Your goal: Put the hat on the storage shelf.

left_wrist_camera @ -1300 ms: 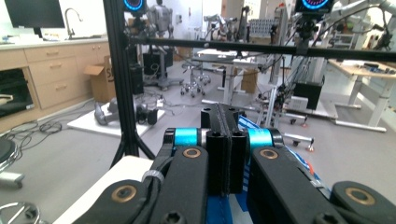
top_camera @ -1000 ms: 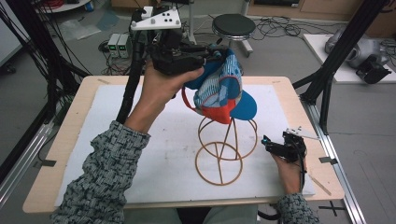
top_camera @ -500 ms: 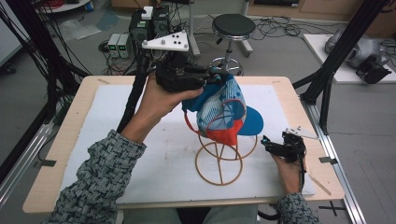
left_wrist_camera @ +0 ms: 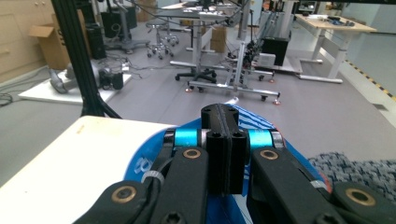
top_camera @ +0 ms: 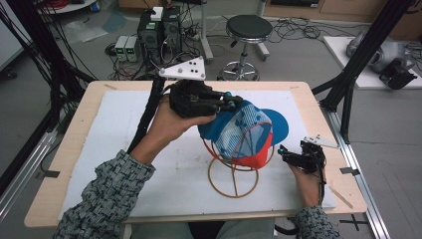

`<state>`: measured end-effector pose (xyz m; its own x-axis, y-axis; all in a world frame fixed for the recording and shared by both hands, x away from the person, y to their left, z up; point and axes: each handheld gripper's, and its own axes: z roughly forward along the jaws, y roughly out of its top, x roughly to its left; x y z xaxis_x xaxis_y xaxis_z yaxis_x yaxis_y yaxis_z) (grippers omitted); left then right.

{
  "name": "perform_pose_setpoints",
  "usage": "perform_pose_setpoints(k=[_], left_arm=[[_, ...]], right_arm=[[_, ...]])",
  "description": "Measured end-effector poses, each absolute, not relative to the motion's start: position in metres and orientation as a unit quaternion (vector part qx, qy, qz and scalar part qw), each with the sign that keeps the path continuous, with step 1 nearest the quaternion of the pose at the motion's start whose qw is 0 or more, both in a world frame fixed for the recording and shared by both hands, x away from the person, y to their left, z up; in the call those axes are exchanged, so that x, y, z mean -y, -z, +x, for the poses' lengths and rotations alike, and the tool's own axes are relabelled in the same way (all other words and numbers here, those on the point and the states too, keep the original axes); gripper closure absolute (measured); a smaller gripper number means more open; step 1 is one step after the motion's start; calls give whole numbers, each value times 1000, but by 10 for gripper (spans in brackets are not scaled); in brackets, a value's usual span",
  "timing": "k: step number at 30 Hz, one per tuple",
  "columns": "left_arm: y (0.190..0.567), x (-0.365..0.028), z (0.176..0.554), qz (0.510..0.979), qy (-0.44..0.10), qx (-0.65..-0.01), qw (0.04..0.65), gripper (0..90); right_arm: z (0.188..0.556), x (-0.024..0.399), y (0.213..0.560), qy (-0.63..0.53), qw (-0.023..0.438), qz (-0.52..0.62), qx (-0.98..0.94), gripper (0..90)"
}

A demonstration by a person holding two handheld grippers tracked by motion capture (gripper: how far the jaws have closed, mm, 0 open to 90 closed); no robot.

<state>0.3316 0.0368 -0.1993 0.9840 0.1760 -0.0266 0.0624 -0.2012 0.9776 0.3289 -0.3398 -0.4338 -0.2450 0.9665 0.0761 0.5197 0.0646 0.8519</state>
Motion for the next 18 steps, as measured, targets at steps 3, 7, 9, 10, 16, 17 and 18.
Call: perform_pose_setpoints(k=[3, 7, 9, 10, 16, 17, 18], left_arm=[[204, -37, 331, 775, -43, -77, 626, 897], [214, -36, 330, 780, -40, -77, 620, 896], [216, -36, 330, 781, -39, -77, 618, 896], [218, -36, 330, 781, -38, -76, 618, 896], [224, -33, 326, 782, -35, -73, 618, 896], [225, -33, 325, 781, -34, -73, 619, 896], [224, -33, 324, 782, -33, -72, 618, 896]], right_arm=[[329, 340, 434, -406, 275, 550, -676, 137], [329, 340, 434, -406, 275, 549, -677, 137], [329, 340, 434, -406, 274, 550, -676, 137], [330, 340, 434, -406, 275, 548, -678, 137], [330, 339, 435, -406, 273, 548, -678, 137], [330, 339, 435, -405, 273, 548, -679, 137], [330, 339, 435, -404, 272, 550, -678, 137]])
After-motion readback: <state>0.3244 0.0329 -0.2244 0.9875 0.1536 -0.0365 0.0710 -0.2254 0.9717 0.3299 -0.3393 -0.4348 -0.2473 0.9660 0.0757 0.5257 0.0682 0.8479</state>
